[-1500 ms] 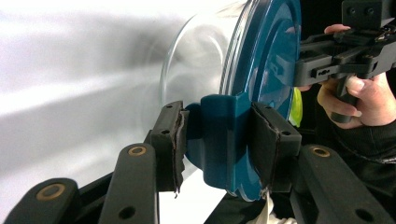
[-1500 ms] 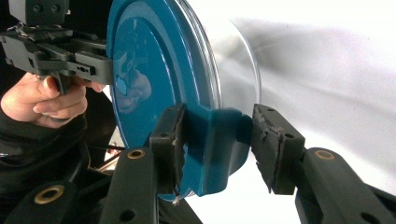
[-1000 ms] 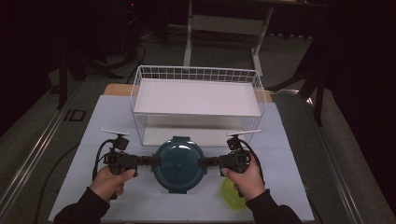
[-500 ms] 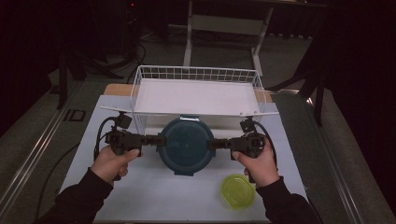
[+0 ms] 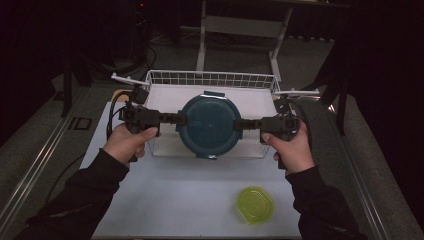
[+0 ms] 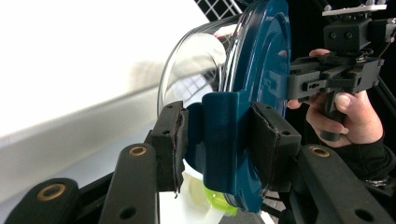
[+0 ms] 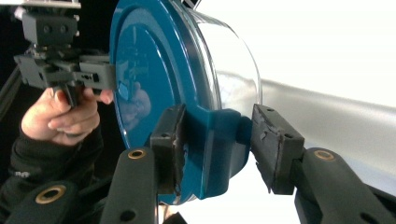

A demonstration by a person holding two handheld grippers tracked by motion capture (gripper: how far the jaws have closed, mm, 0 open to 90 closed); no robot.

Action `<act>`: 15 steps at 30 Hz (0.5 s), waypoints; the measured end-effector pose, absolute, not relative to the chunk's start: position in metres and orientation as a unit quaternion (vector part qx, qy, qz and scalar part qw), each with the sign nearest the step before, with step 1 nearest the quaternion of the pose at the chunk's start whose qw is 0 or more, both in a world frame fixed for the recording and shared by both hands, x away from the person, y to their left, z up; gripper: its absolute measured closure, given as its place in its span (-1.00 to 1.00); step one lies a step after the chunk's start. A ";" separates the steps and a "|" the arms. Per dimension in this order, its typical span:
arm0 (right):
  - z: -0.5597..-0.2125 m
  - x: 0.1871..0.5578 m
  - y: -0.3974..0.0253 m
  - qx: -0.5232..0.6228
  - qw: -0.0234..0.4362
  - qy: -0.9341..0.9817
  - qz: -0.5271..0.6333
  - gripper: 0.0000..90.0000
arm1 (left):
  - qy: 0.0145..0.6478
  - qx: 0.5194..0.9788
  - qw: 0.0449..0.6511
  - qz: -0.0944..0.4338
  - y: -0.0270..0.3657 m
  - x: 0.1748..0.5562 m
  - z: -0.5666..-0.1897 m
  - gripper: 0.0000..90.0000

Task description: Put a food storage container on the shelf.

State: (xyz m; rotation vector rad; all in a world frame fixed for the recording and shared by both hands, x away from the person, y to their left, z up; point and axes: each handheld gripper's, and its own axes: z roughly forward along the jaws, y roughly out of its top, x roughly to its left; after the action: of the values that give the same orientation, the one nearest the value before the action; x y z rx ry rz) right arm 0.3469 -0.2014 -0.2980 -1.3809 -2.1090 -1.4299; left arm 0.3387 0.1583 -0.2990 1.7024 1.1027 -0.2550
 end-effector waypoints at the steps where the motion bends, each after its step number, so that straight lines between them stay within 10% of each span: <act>1: -0.295 0.350 -0.202 -0.473 0.119 -0.722 -0.490 0.23 | 0.461 0.709 0.523 -0.109 0.158 0.343 -0.298 0.27; 15: -0.290 0.396 -0.211 -0.506 0.118 -0.701 -0.488 0.23 | 0.482 0.690 0.527 -0.117 0.148 0.388 -0.302 0.27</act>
State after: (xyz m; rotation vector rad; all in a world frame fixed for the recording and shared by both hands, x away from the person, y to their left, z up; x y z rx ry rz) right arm 0.3958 -0.2115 -0.2902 -1.4792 -2.0509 -1.4284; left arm 0.3882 0.1478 -0.3020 1.6491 1.1519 -0.2799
